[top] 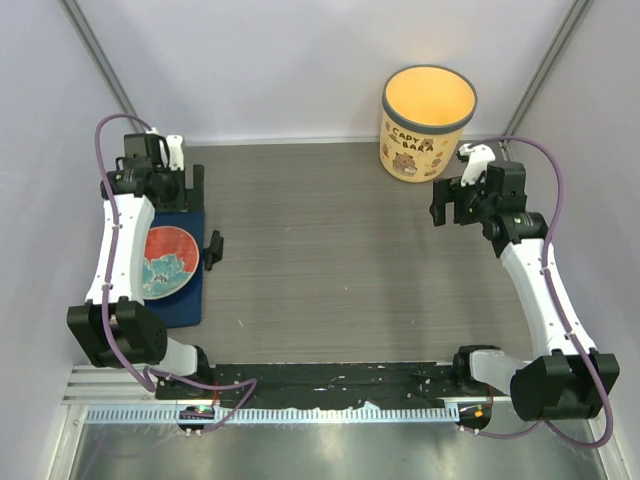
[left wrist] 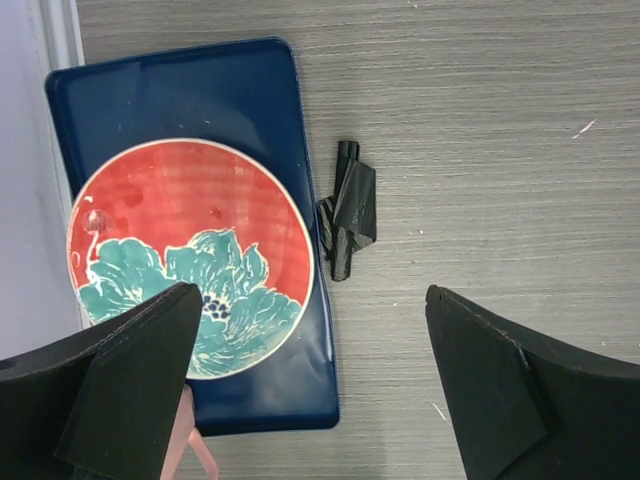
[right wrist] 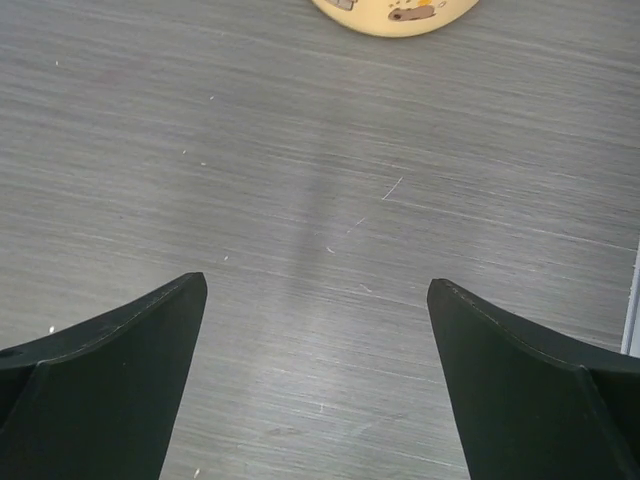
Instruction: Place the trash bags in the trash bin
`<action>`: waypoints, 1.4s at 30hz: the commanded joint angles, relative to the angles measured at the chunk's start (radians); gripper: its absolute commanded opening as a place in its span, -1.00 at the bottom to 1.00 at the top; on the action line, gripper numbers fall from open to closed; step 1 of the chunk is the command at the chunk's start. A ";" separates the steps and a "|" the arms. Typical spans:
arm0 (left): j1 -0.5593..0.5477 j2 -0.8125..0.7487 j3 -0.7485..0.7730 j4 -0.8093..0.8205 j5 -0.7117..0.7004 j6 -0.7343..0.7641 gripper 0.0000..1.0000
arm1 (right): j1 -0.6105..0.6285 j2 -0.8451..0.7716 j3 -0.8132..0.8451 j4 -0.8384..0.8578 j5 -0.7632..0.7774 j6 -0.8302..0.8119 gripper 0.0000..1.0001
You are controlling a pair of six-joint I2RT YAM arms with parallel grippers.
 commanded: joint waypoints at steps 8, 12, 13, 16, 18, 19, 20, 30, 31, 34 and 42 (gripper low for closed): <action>-0.078 0.178 0.230 -0.169 0.071 0.461 0.99 | -0.002 -0.040 -0.053 0.086 0.003 0.049 0.99; -0.088 0.328 0.344 -0.278 0.077 0.663 1.00 | -0.002 -0.012 -0.033 0.007 -0.046 -0.011 0.99; -0.088 0.344 0.361 -0.280 0.077 0.747 0.99 | 0.000 -0.007 -0.027 -0.006 -0.063 -0.029 0.99; -0.086 0.396 0.344 -0.286 0.073 0.965 1.00 | -0.002 0.005 -0.013 -0.047 -0.108 -0.071 1.00; -0.088 0.442 0.333 -0.303 0.059 1.059 0.99 | -0.002 0.025 -0.002 -0.078 -0.131 -0.088 0.99; -0.086 0.456 0.327 -0.315 0.056 1.158 1.00 | -0.002 0.031 0.007 -0.084 -0.134 -0.091 0.99; -0.087 0.470 0.326 -0.329 0.057 1.205 0.97 | -0.002 0.042 0.011 -0.093 -0.132 -0.095 0.99; -0.143 0.563 0.269 -0.445 0.186 1.522 0.86 | -0.002 0.075 0.019 -0.121 -0.094 -0.140 0.99; -0.147 0.568 0.263 -0.444 0.188 1.529 0.85 | -0.002 0.075 0.018 -0.126 -0.091 -0.146 0.99; -0.170 0.579 0.234 -0.418 0.162 1.542 0.84 | 0.000 0.074 0.010 -0.132 -0.091 -0.152 0.99; -0.204 0.587 0.129 -0.311 0.120 1.547 0.84 | -0.002 0.072 -0.007 -0.139 -0.076 -0.166 0.99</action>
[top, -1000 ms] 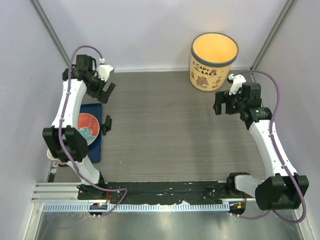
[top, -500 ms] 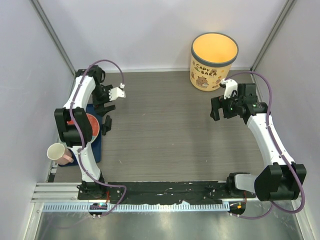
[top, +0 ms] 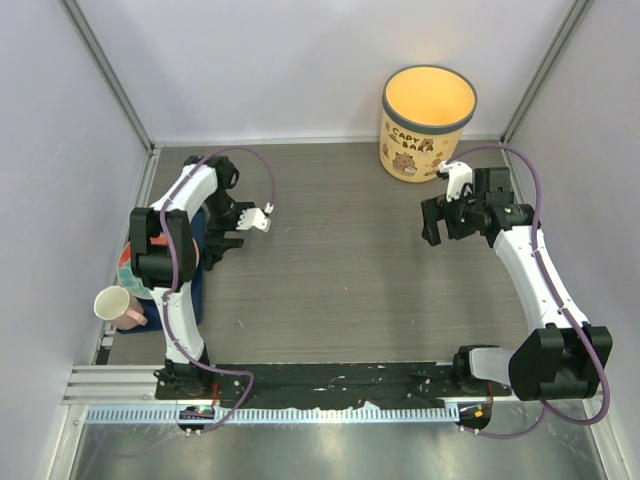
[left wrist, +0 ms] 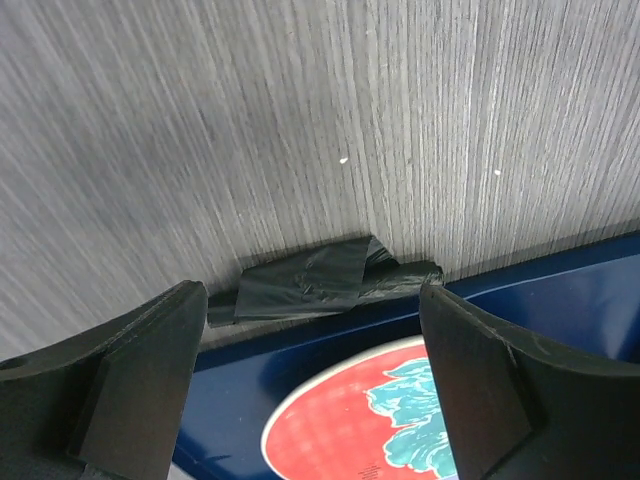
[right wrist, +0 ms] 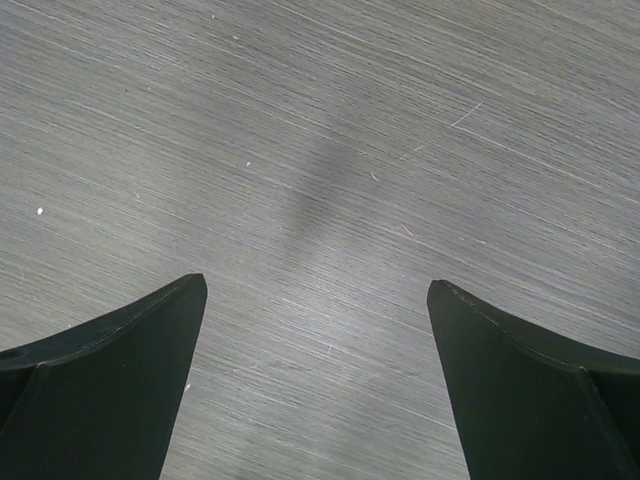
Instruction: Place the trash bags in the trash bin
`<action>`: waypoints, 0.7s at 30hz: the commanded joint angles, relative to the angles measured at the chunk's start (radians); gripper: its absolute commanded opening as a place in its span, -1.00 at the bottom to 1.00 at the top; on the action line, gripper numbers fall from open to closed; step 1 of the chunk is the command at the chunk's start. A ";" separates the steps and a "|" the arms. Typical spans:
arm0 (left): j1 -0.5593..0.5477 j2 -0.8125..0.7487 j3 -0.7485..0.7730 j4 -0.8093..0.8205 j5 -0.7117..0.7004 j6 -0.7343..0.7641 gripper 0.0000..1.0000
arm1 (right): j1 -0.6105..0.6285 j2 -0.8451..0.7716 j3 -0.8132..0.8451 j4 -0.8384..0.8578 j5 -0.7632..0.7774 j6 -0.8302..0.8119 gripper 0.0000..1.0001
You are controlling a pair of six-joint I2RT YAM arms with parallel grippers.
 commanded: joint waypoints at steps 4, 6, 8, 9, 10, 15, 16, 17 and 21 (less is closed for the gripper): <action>-0.010 0.006 -0.076 0.111 -0.046 0.015 0.87 | 0.000 -0.004 0.012 -0.002 0.023 -0.022 0.99; -0.010 0.004 -0.119 0.168 -0.069 0.021 0.87 | 0.000 -0.005 0.012 -0.003 0.028 -0.025 0.99; -0.010 0.003 -0.153 0.217 -0.085 0.026 0.87 | 0.000 -0.002 0.015 -0.009 0.031 -0.028 0.99; -0.010 0.004 -0.159 0.229 -0.097 0.029 0.87 | 0.001 -0.002 0.015 -0.009 0.032 -0.030 0.99; -0.010 0.006 -0.165 0.239 -0.102 0.026 0.86 | 0.000 -0.001 0.016 -0.014 0.032 -0.031 0.99; -0.007 0.019 -0.167 0.277 -0.134 0.012 0.79 | 0.001 0.001 0.024 -0.023 0.026 -0.030 0.99; -0.001 0.021 -0.169 0.274 -0.140 0.012 0.77 | 0.000 0.001 0.024 -0.023 0.024 -0.030 0.99; 0.001 0.021 -0.170 0.274 -0.141 0.012 0.76 | 0.000 0.001 0.024 -0.025 0.023 -0.031 0.99; 0.012 0.016 -0.195 0.271 -0.171 0.032 0.69 | 0.000 0.001 0.023 -0.028 0.028 -0.041 0.99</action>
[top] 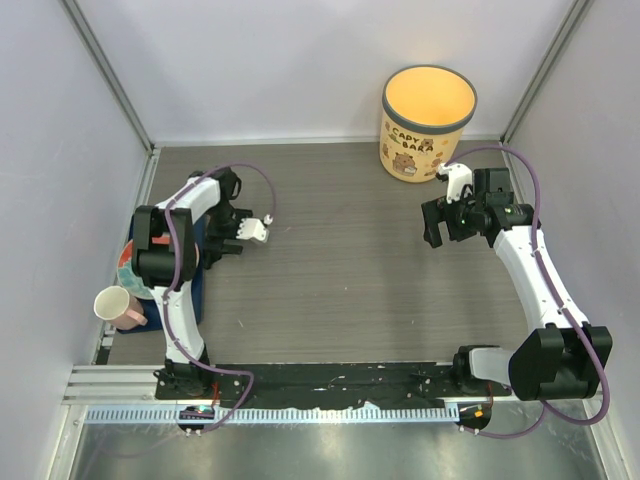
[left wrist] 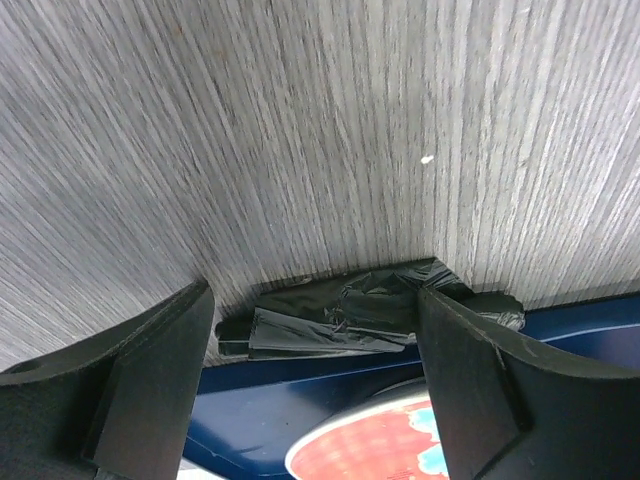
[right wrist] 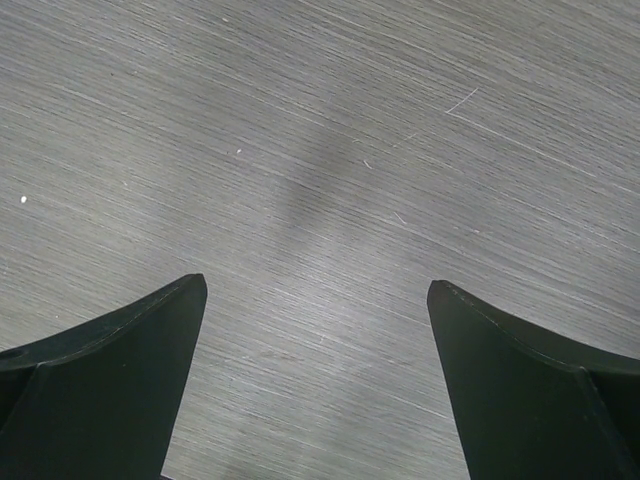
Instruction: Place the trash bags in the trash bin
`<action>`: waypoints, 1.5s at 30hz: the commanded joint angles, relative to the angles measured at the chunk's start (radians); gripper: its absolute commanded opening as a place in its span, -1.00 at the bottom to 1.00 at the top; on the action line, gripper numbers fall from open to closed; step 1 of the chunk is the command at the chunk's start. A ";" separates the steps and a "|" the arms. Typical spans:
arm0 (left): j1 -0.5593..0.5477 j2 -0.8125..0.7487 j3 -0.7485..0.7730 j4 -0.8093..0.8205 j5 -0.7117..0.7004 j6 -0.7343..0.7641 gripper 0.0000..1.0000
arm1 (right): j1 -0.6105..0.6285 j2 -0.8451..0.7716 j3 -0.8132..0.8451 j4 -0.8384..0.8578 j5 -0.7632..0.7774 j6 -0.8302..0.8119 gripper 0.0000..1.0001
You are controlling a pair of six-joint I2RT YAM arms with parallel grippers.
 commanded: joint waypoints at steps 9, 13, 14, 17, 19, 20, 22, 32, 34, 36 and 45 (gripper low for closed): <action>0.010 -0.024 -0.074 0.032 -0.010 0.010 -0.19 | 0.001 0.004 0.026 -0.001 0.013 -0.026 0.99; -0.029 -0.061 -0.056 0.007 0.052 -0.045 -0.79 | -0.002 -0.001 0.026 0.003 0.012 -0.025 0.98; -0.041 -0.069 -0.053 0.006 0.081 -0.064 -0.90 | 0.000 -0.004 0.024 0.005 0.012 -0.023 0.98; -0.098 -0.105 -0.019 -0.013 0.141 -0.153 -1.00 | 0.000 -0.010 0.023 0.011 0.007 -0.014 0.97; -0.145 -0.131 0.033 -0.036 0.228 -0.211 -1.00 | 0.000 -0.016 0.024 0.014 0.005 -0.008 0.97; -0.159 -0.142 0.054 -0.042 0.259 -0.275 -1.00 | 0.000 -0.019 0.026 0.014 0.005 -0.008 0.96; -0.197 -0.165 0.128 -0.068 0.350 -0.328 -1.00 | 0.000 -0.027 0.027 0.015 0.004 -0.005 0.96; -0.300 -0.352 0.344 0.140 0.604 -0.786 -1.00 | 0.000 -0.062 0.041 0.014 -0.016 0.026 0.96; -0.306 -0.377 0.396 0.255 0.644 -0.951 -1.00 | 0.000 -0.064 0.047 0.012 -0.018 0.028 0.96; -0.313 -0.386 0.494 0.349 0.694 -1.054 -1.00 | 0.000 -0.062 0.052 0.008 -0.019 0.028 0.96; -0.311 -0.440 0.617 0.745 0.702 -1.556 -1.00 | 0.000 -0.048 0.055 -0.006 -0.090 0.044 0.93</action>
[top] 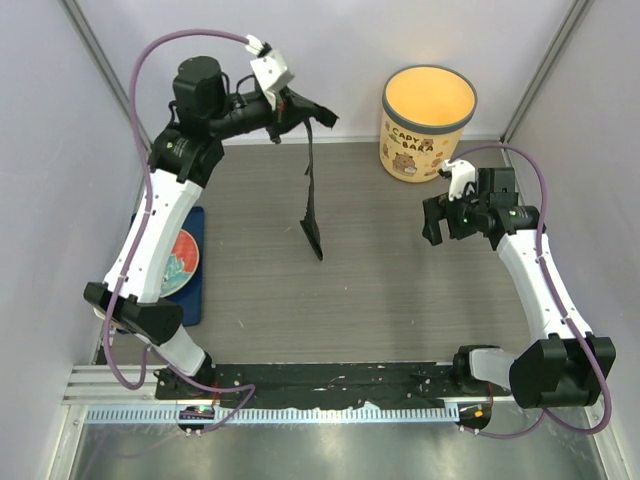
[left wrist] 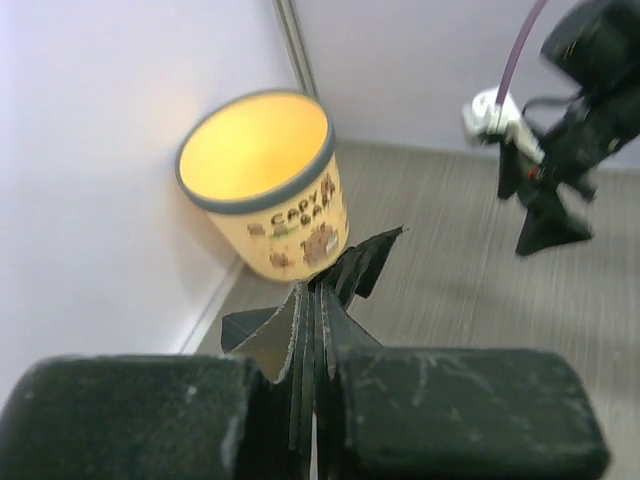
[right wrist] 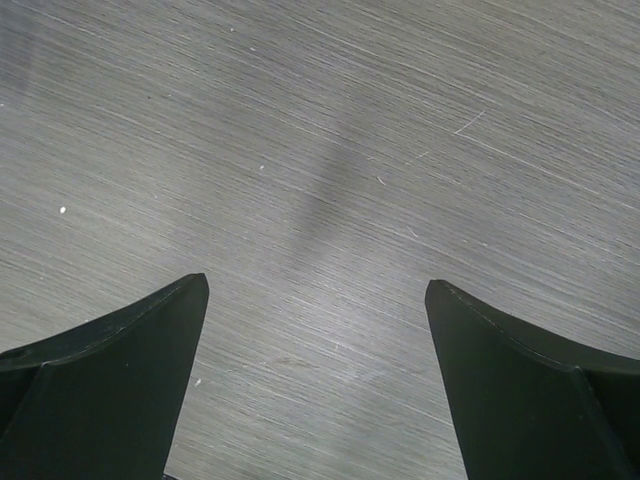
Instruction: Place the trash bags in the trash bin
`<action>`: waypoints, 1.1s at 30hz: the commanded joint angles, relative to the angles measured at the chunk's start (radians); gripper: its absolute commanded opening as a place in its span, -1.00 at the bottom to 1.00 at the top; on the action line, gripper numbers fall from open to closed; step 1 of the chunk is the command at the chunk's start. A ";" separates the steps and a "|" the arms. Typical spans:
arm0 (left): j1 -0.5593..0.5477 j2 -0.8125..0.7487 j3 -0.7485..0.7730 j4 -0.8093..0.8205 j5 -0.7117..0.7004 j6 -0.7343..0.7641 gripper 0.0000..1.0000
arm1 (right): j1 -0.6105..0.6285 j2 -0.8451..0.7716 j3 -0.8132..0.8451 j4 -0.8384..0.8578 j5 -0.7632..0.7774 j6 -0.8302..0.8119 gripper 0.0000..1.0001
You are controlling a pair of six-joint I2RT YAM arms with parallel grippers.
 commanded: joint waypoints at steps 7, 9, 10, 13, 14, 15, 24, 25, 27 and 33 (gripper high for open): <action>0.058 -0.129 -0.012 0.306 -0.098 -0.324 -1.00 | 0.000 0.000 0.035 -0.011 -0.160 0.028 0.89; 0.104 -0.139 -0.052 0.236 -0.116 -0.339 -1.00 | 0.000 0.008 0.032 -0.012 -0.206 0.033 0.88; 0.112 -0.147 -0.070 0.204 -0.214 -0.342 -1.00 | 0.000 0.015 0.029 -0.011 -0.247 0.037 0.88; 0.115 -0.136 -0.110 0.033 -0.365 -0.338 -1.00 | 0.009 0.051 0.027 0.009 -0.322 0.074 0.96; 0.115 -0.136 -0.145 0.015 -0.427 -0.348 -1.00 | 0.013 0.067 0.023 0.032 -0.342 0.083 0.98; 0.114 -0.136 -0.170 0.024 -0.455 -0.391 -1.00 | 0.019 0.074 0.009 0.052 -0.364 0.103 0.98; 0.088 0.070 -0.035 -0.168 -0.918 -0.586 -1.00 | 0.269 0.100 -0.138 0.446 -0.323 0.165 0.98; 0.088 0.089 0.020 -0.215 -0.952 -0.600 -1.00 | 0.291 0.104 -0.154 0.545 -0.298 0.187 0.98; 0.089 0.117 0.052 -0.235 -1.009 -0.612 -1.00 | 0.348 0.139 -0.180 0.638 -0.251 0.200 0.98; 0.088 0.104 0.037 -0.136 -1.012 -0.617 -0.99 | 0.443 0.297 -0.091 0.841 -0.189 0.211 0.85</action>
